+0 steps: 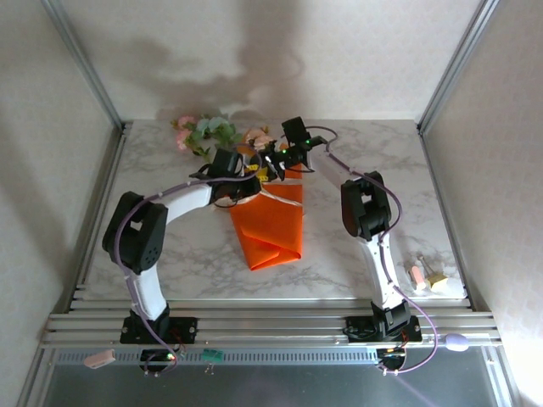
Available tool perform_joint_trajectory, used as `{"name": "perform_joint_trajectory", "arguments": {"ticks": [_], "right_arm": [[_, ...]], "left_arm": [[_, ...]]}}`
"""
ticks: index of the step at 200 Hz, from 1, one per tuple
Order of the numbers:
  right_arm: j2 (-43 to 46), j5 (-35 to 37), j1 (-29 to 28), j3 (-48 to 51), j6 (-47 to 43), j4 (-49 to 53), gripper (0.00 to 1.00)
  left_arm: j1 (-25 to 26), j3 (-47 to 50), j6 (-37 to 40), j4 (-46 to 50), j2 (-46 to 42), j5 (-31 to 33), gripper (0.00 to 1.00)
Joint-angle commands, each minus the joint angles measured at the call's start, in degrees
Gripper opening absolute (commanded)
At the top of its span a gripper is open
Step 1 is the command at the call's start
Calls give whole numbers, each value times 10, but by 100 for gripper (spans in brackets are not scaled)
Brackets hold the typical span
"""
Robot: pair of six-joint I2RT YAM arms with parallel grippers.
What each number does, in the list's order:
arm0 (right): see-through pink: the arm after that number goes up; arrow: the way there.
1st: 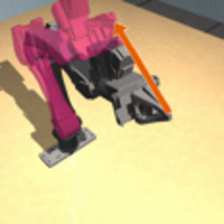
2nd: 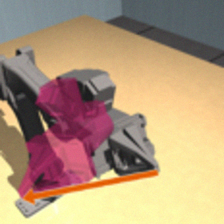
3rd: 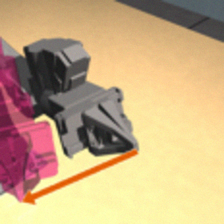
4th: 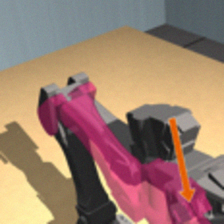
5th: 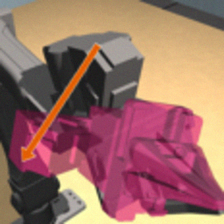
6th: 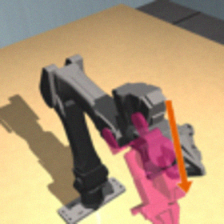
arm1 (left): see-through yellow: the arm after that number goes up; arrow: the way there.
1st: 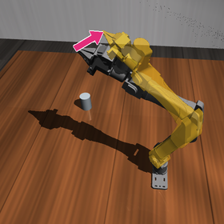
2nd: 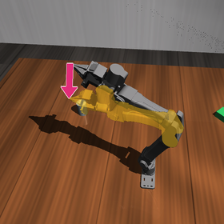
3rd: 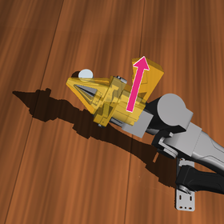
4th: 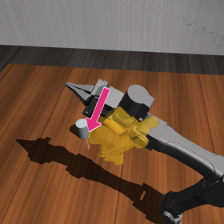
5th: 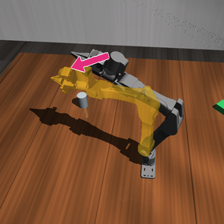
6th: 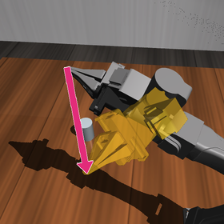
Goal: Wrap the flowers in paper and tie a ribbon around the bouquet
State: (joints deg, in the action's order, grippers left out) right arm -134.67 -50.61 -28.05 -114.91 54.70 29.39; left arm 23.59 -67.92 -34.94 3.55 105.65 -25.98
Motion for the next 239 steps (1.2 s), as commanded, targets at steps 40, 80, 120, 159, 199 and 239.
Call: {"name": "perform_joint_trajectory", "arguments": {"ticks": [40, 80, 120, 159, 199, 239], "right_arm": [[155, 185, -2, 173, -97, 43, 24], [144, 214, -5, 172, -110, 51, 12], [63, 259, -15, 48, -175, 122, 12], [20, 274, -22, -3, -197, 159, 12], [69, 302, -5, 82, -146, 116, 21], [101, 333, 34, 135, -90, 112, 34]], "left_arm": [[6, 50, -92, -67, -51, 52, 4], [4, 29, -103, -30, -41, 81, 13], [0, 9, -92, 7, -27, 110, 10], [0, -64, -59, 76, 4, 129, 27], [7, -209, 33, 223, 80, 238, 41], [50, -365, 138, 289, 188, 304, 47]]}}
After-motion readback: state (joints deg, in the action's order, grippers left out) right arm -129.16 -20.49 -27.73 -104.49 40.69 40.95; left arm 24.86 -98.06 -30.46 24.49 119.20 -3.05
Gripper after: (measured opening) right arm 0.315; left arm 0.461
